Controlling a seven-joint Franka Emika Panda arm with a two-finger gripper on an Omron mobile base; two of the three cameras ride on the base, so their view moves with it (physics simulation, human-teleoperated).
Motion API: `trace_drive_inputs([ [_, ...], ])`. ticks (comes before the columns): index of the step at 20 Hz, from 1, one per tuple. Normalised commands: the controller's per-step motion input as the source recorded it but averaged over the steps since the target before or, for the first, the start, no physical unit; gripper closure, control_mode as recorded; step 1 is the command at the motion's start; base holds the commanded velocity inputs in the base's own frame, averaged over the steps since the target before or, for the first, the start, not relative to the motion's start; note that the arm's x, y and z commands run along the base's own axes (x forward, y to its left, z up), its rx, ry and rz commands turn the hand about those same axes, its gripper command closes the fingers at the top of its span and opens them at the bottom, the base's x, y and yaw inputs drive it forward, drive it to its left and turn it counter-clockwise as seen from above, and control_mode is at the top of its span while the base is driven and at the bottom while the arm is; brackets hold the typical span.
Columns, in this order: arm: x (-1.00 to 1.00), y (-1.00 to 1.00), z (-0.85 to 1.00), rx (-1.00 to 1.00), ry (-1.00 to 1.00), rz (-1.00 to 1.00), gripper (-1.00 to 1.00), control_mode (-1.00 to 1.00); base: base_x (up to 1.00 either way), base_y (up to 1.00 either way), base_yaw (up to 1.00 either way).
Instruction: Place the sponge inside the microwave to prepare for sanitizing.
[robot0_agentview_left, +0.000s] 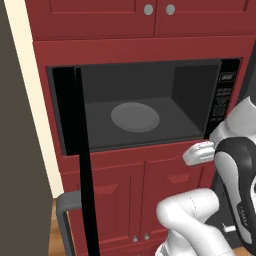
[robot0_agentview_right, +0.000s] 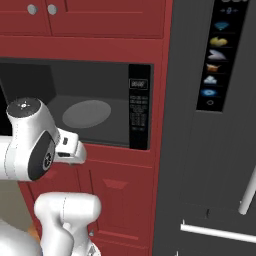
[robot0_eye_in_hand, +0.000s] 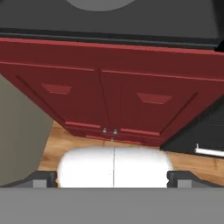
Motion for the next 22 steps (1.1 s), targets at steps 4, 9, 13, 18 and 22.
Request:
trace_drive_inputs([
  [4,0.70,-0.12,0.00,0.05,0.05,0.02,-1.00,-1.00,0.00,0.00,0.00],
  [9,0.57,0.00,-0.22,-0.11,0.02,0.00,-1.00,-1.00,0.00,0.00,0.00],
  [13,0.02,0.00,-0.03,0.00,0.01,0.00,-1.00,-1.00,0.00,0.00,0.00],
  [18,0.00,0.00,0.00,0.00,0.00,0.00,-1.00,-1.00,0.00,0.00,0.00],
  [22,0.00,0.00,0.00,0.00,0.00,0.00,-1.00,1.00,-0.52,-0.16,-0.08],
])
